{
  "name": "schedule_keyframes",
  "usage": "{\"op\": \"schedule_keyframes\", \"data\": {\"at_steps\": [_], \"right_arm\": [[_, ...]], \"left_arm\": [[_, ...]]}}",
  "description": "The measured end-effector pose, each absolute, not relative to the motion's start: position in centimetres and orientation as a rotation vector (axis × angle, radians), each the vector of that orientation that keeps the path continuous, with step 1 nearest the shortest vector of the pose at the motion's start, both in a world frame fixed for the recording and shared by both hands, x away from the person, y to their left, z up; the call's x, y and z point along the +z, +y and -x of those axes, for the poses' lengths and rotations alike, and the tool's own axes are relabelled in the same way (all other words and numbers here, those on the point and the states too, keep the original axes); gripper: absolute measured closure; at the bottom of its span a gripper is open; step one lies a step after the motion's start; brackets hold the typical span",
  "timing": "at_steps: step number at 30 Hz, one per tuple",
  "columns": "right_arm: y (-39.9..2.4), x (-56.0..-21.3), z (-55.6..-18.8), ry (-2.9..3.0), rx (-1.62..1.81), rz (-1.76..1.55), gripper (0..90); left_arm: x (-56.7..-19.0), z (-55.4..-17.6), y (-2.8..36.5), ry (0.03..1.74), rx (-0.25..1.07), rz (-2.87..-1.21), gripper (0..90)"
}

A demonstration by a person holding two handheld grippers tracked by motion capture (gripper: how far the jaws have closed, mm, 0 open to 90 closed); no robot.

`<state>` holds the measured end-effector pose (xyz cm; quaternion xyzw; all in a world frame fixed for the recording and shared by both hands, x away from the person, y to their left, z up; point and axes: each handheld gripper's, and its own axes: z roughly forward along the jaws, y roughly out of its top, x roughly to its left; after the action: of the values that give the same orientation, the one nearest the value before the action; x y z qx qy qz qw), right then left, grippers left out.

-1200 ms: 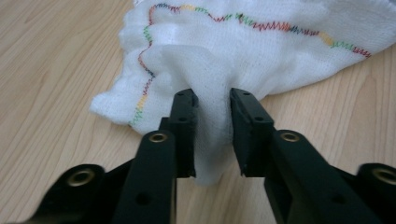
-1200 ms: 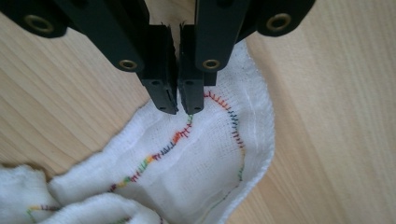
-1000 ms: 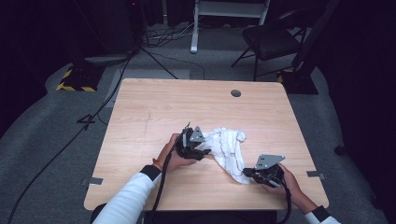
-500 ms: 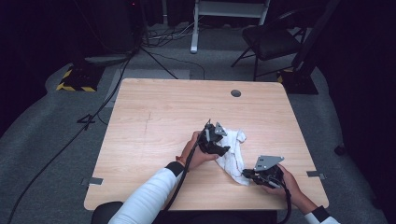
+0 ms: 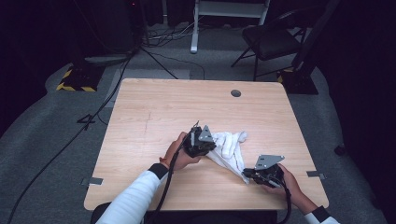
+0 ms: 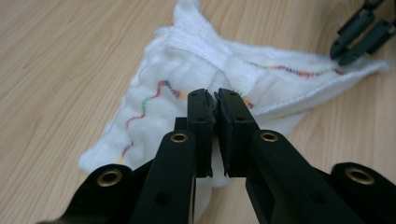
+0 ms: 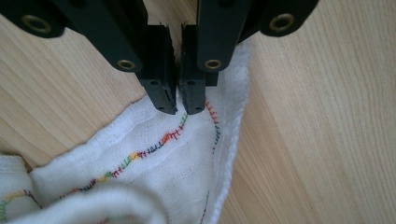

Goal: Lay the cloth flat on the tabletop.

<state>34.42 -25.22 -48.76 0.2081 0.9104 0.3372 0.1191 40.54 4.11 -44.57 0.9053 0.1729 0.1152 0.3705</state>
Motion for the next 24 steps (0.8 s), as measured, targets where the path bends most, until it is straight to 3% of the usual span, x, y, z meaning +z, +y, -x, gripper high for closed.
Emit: {"op": "schedule_keyframes", "data": {"at_steps": [10,15,19,24], "right_arm": [[-25.2,-48.7,-34.4,2.661,0.987,-0.617,84.1],[-25.3,-48.7,-34.3,2.659,0.988,-0.611,79.2],[-25.6,-48.3,-34.1,2.646,1.009,-0.605,74.3],[-26.2,-47.7,-33.9,2.621,1.049,-0.605,67.9]], "left_arm": [[-46.3,-36.7,6.6,0.407,0.254,-2.387,84.8],[-47.3,-35.2,6.9,0.401,0.248,-2.434,82.1],[-47.2,-34.8,7.0,0.426,0.264,-2.409,69.7],[-46.1,-35.4,6.3,0.512,0.298,-2.315,37.2]]}}
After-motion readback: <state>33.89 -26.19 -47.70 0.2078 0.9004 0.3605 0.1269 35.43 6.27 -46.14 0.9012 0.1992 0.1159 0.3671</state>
